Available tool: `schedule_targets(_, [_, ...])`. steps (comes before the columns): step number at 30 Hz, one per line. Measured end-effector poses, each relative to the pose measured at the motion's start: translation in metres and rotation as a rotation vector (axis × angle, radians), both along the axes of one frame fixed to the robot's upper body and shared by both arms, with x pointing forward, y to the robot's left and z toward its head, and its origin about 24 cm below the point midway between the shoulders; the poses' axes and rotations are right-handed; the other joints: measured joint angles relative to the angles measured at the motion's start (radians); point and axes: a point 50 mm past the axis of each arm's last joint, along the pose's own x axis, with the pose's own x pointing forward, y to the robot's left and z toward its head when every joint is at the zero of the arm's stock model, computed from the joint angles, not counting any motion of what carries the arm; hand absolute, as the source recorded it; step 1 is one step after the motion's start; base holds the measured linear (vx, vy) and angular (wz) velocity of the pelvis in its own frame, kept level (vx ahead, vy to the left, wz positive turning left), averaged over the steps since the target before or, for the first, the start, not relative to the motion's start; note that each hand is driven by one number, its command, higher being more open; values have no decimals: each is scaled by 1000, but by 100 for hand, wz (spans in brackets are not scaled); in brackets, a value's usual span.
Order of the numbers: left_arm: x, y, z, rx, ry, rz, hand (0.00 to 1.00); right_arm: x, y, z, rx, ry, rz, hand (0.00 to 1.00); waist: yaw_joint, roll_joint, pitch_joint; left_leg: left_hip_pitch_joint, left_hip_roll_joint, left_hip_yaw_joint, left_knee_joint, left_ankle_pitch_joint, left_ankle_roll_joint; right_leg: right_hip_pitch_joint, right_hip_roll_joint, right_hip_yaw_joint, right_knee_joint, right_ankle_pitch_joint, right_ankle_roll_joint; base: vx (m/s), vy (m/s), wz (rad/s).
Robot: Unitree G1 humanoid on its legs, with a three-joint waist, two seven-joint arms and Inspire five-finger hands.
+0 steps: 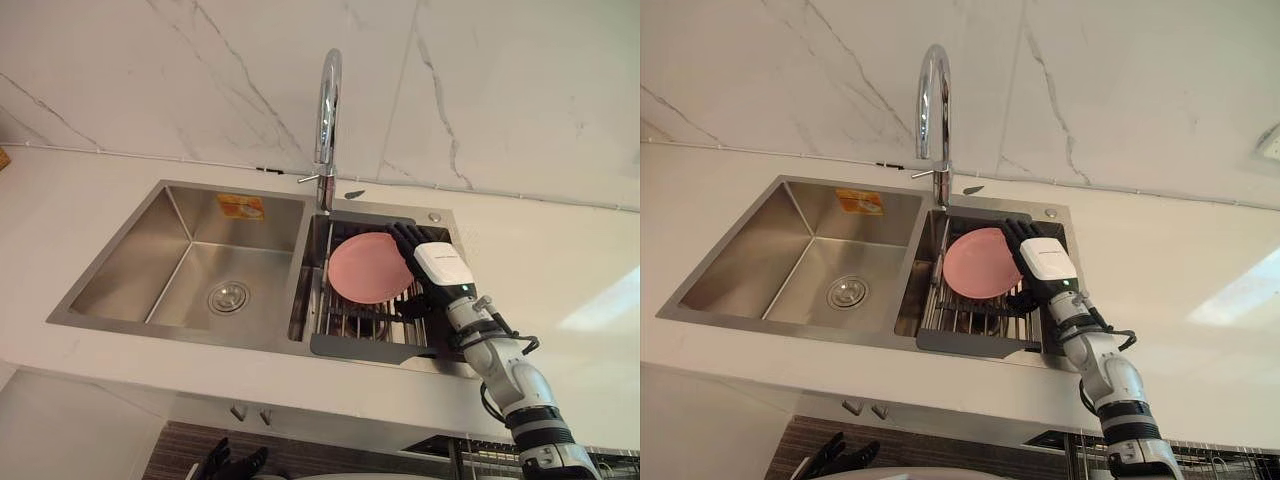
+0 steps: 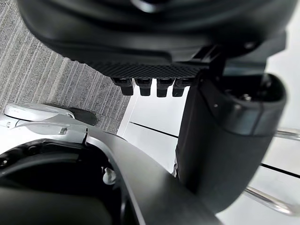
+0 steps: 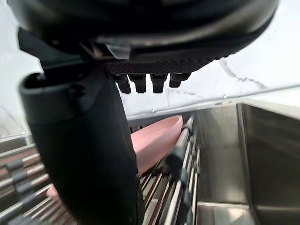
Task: Walk over to the sink, pick up the cup, carry it to the dishwasher, place the cup inside the dishwasher, then close the dishwasher door
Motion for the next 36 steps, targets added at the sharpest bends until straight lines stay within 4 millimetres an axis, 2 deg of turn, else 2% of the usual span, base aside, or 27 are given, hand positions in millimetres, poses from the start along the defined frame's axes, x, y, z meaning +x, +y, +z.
schedule_targets(6, [1, 0, 0, -3, -3, -2, 100, -2, 2, -8, 10, 59, 19, 0, 8, 0, 0, -2, -1, -6, 0, 2, 1, 1, 0, -5, 0, 0, 0, -14, -5, 1])
schedule_targets(11, [1, 0, 0, -4, -3, -2, 100, 6, 5, 9, 55, -7, 71, 0, 9, 1, 0, 0, -1, -8, -1, 5, 1, 4, 0, -7, 1, 0, 0, -21, -5, 1])
schedule_targets(15, [2, -1, 1, -11, -10, -6, 100, 5, 7, 5, 63, 34, 88, 0, 18, 2, 1, -4, -3, -17, -1, 7, 2, 6, -2, -15, 0, 0, 0, -28, -8, 7])
schedule_targets(27, [2, -1, 1, -17, -13, -9, 100, 4, 9, 12, 138, 11, 102, 0, 14, 2, 1, -1, 2, -3, -1, 5, -1, 2, -1, 2, -1, 0, 0, -1, 0, -3])
schedule_targets(33, [-1, 0, 0, -20, -6, -1, 100, -5, 17, 42, 228, -123, 157, 0, -8, 8, 5, 9, 9, 29, -1, -2, -12, -1, 5, 30, -4, 1, -1, -9, -5, -13])
schedule_targets(36, [-2, 0, 0, -20, -7, -3, 100, -13, 14, 59, 267, -194, 166, 0, -12, 9, 5, 11, 13, 42, 0, -4, -15, -6, 10, 44, -4, 2, -3, -11, -5, -13])
